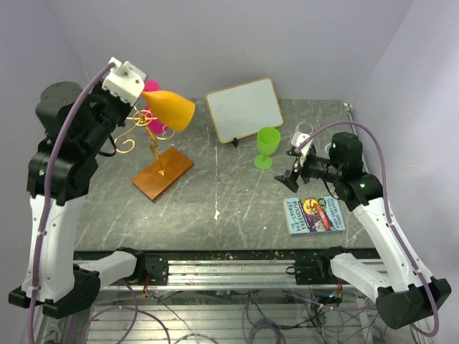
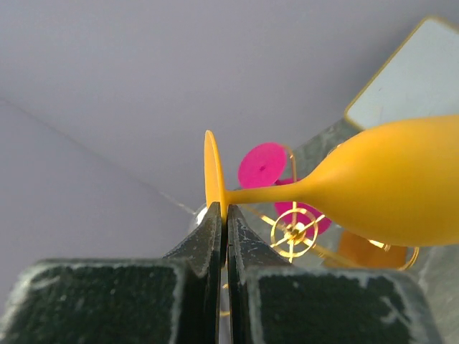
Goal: Place the wine glass upside down on the wine glass rack
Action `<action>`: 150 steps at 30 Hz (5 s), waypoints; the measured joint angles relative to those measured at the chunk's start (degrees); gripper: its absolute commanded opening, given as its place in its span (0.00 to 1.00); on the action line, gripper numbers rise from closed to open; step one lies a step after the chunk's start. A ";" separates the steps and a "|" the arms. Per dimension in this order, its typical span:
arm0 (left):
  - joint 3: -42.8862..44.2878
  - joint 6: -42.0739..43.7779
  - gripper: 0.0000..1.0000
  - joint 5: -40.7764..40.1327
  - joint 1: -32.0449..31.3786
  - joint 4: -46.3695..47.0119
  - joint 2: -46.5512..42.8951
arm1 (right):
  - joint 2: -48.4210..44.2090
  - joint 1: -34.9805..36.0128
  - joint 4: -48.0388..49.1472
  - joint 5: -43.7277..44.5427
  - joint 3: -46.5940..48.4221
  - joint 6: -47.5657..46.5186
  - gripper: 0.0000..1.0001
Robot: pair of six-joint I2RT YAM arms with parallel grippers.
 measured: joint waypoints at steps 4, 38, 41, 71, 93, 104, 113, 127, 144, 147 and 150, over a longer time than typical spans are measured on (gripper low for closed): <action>3.43 9.03 0.07 0.90 0.35 -8.11 -2.43 | -0.17 -0.72 1.84 -0.50 -2.32 -0.13 0.86; -6.56 37.70 0.07 -13.51 5.05 -31.30 -8.59 | -0.31 -3.76 4.28 -1.75 -5.31 -0.96 0.86; -8.57 37.88 0.07 -15.19 5.05 -28.85 -7.91 | -0.31 -3.91 4.31 -1.77 -5.31 -0.98 0.86; -20.24 40.35 0.07 -17.79 3.43 -2.97 -2.38 | -0.31 -3.98 4.31 -3.02 -6.05 -1.05 0.86; -21.64 37.22 0.07 -24.98 3.04 4.17 1.97 | -0.31 -3.98 4.31 -2.99 -6.16 -1.29 0.86; -21.64 36.24 0.07 -28.04 3.04 4.39 2.80 | -0.13 -3.98 4.28 -3.02 -6.16 -1.40 0.86; -21.73 35.85 0.08 -30.05 3.04 4.39 3.54 | -0.09 -3.98 4.28 -3.02 -6.16 -1.46 0.86; -23.98 35.89 0.10 -30.77 2.86 4.59 3.58 | 0.17 -3.98 4.26 -3.43 -6.16 -1.68 0.86; -27.85 36.68 0.09 -32.28 2.89 7.50 3.52 | 0.17 -3.98 4.26 -3.48 -6.16 -1.84 0.86; -27.91 36.79 0.09 -32.50 2.89 7.45 3.06 | 0.24 -3.98 4.24 -3.48 -6.16 -1.97 0.86; -27.89 36.76 0.09 -33.16 2.89 7.41 2.45 | 0.48 -3.98 4.24 -3.48 -6.16 -2.10 0.86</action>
